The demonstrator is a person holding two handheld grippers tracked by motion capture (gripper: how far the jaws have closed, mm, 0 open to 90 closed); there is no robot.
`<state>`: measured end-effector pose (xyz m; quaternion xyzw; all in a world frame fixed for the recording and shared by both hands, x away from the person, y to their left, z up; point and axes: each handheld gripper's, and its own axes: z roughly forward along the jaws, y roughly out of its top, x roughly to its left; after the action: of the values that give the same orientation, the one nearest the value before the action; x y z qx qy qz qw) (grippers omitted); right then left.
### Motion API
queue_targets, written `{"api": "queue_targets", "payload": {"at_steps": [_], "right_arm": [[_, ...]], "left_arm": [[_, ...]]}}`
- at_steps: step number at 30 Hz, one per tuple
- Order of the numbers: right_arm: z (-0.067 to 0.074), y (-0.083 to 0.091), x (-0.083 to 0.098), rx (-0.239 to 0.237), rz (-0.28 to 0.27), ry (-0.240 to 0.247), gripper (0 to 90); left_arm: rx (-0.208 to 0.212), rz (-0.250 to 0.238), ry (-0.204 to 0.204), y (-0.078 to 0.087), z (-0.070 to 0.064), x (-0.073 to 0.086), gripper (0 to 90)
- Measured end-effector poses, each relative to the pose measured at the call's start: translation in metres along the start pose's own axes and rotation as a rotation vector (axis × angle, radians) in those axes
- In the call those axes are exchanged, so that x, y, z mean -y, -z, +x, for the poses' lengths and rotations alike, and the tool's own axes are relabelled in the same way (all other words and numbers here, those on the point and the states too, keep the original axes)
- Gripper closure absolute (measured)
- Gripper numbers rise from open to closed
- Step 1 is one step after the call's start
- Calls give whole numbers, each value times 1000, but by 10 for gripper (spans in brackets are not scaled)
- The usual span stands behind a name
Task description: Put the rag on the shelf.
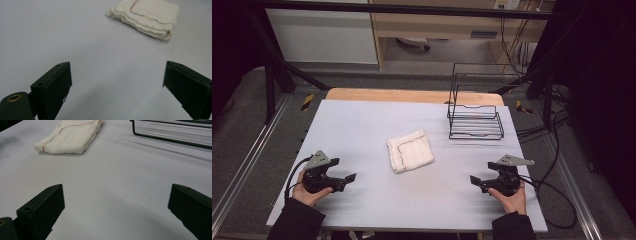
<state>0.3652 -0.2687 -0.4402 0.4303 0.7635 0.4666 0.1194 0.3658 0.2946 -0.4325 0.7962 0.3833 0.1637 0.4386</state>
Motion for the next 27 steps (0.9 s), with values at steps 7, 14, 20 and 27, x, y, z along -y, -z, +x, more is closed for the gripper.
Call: {"api": "queue_targets", "payload": {"at_steps": [7,14,20,27], "right_arm": [[0,0,0,5,0,2,11],[1,-3,0,14,16,3,13],[2,-3,-1,17,11,8,14],[3,-4,-1,27,14,10,13]], "left_arm": [[1,14,-3,-1,-2,0,80],[-7,26,-9,-6,-9,-3,83],[4,39,-20,-12,-20,-7,89],[9,50,-27,-21,-35,-18,111]]}}
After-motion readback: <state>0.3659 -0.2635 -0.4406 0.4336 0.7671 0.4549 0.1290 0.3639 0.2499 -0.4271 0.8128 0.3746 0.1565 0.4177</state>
